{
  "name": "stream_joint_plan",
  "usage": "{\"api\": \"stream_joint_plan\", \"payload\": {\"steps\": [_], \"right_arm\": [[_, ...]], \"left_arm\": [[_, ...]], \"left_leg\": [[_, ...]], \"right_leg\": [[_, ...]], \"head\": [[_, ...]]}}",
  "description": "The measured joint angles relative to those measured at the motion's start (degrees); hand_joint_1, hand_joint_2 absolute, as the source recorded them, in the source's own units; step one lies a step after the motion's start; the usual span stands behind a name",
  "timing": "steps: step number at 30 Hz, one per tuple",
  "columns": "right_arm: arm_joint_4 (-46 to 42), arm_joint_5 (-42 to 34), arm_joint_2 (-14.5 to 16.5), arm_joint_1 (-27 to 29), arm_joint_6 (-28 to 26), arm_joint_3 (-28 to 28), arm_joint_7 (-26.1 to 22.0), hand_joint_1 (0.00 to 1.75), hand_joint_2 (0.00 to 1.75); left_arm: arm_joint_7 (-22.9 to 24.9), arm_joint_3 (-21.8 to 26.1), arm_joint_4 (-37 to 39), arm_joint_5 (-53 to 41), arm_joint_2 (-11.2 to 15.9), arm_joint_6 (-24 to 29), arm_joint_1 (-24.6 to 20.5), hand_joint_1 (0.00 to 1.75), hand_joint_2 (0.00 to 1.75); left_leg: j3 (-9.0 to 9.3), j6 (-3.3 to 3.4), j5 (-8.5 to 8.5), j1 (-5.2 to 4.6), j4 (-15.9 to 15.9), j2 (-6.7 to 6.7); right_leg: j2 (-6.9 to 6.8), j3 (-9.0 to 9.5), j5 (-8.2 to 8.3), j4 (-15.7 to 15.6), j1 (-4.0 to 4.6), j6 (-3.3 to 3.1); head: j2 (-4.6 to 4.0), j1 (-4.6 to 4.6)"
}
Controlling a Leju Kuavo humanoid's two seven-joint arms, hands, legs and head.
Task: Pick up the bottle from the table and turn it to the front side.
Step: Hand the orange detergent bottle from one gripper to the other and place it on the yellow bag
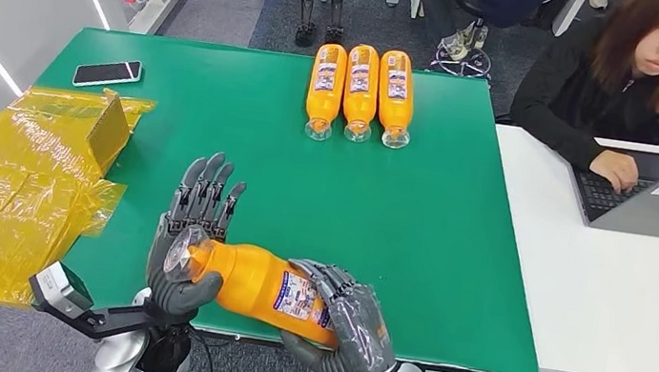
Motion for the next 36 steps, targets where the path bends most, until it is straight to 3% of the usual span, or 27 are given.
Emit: {"api": "stream_joint_plan", "payload": {"steps": [1, 2, 5, 6, 24, 28, 30, 31, 34, 35, 36], "right_arm": [[0.0, 0.0, 0.0, 0.0, 0.0, 0.0, 0.0, 1.75, 1.75], [0.1, 0.0, 0.0, 0.1, 0.0, 0.0, 0.0, 1.75, 1.75], [0.4, -0.2, 0.0, 0.3, -0.2, 0.0, -0.2, 1.75, 1.75], [0.6, -0.5, 0.0, 0.6, -0.4, 0.1, -0.3, 1.75, 1.75], [2.7, -1.7, 1.6, 1.8, -2.2, 1.2, -1.4, 1.75, 1.75], [3.1, -2.1, 1.9, 1.2, -3.8, 1.6, -2.6, 1.75, 1.75], [3.7, -2.8, 1.9, 0.5, -4.8, 1.9, -3.5, 1.75, 1.75], [4.1, -3.2, 1.9, 0.1, -5.3, 2.0, -3.9, 1.75, 1.75], [5.2, -4.1, 1.9, -0.8, -6.2, 2.4, -4.6, 1.75, 1.75], [5.5, -4.2, 1.9, -1.0, -6.5, 2.4, -4.7, 1.75, 1.75], [5.7, -4.3, 1.9, -1.3, -6.8, 2.5, -4.9, 1.75, 1.75]], "left_arm": [[0.0, 0.0, 0.0, 0.0, 0.0, 0.0, 0.0, 0.0, 1.75], [0.0, 0.0, 0.0, 0.0, 0.0, 0.0, 0.0, 0.23, 1.75], [0.0, -0.1, -0.1, 0.4, 0.0, 0.0, 0.0, 1.54, 1.75], [0.0, -0.1, -0.2, 0.7, 0.0, 0.0, 0.0, 1.75, 1.75], [1.0, -0.3, -2.7, 3.9, 1.0, -1.0, 1.8, 1.75, 1.75], [0.7, -0.3, -3.1, 4.1, 1.0, -0.7, 1.8, 1.47, 1.75], [0.6, -0.3, -3.5, 4.2, 1.0, -0.6, 1.8, 1.47, 1.75], [0.5, -0.3, -3.7, 4.2, 1.0, -0.6, 1.8, 1.35, 1.75], [0.5, -0.3, -4.1, 4.2, 1.0, -0.5, 1.8, 0.25, 1.75], [0.5, -0.3, -4.2, 4.2, 1.0, -0.4, 1.8, 0.0, 1.75], [0.6, -0.3, -4.2, 4.3, 1.1, -0.2, 1.9, 0.0, 1.75]], "left_leg": [[0.0, 0.0, 0.0, 0.0, 0.0, 0.0], [0.01, 0.0, 0.0, 0.0, 0.0, 0.0], [0.01, 0.0, 0.0, 0.0, 0.0, 0.0], [0.0, 0.0, 0.0, 0.0, 0.0, 0.0], [0.0, 0.0, 0.0, 0.0, 0.0, 0.04], [-0.01, 0.0, 0.0, 0.0, 0.0, 0.03], [-0.01, 0.0, 0.0, 0.01, 0.0, 0.03], [-0.01, 0.0, 0.0, 0.01, 0.0, 0.03], [-0.02, 0.0, 0.0, 0.01, 0.0, 0.01], [-0.02, 0.0, 0.0, 0.01, 0.0, 0.01], [-0.02, 0.0, 0.0, 0.01, 0.0, 0.02]], "right_leg": [[0.0, 0.0, 0.0, 0.0, 0.0, 0.0], [0.0, 0.0, 0.0, 0.0, 0.0, 0.0], [0.0, 0.0, 0.0, 0.0, 0.0, 0.0], [0.0, 0.0, 0.0, 0.0, 0.0, 0.0], [0.03, -0.01, 0.0, 0.0, 0.0, 0.0], [0.02, 0.0, 0.0, 0.0, 0.0, 0.0], [0.02, 0.0, 0.0, 0.0, 0.0, 0.0], [0.02, 0.0, 0.0, 0.0, 0.0, 0.0], [0.01, 0.0, 0.0, 0.0, 0.0, 0.0], [0.01, 0.0, 0.0, 0.0, 0.0, 0.0], [0.02, 0.0, 0.0, 0.0, 0.0, -0.01]], "head": [[-0.01, 0.0], [-0.01, 0.01], [0.0, 0.01], [0.0, 0.01], [0.0, 0.01], [0.0, 0.0], [0.0, 0.0], [0.0, 0.0], [0.0, 0.01], [0.0, 0.0], [0.0, 0.0]]}}
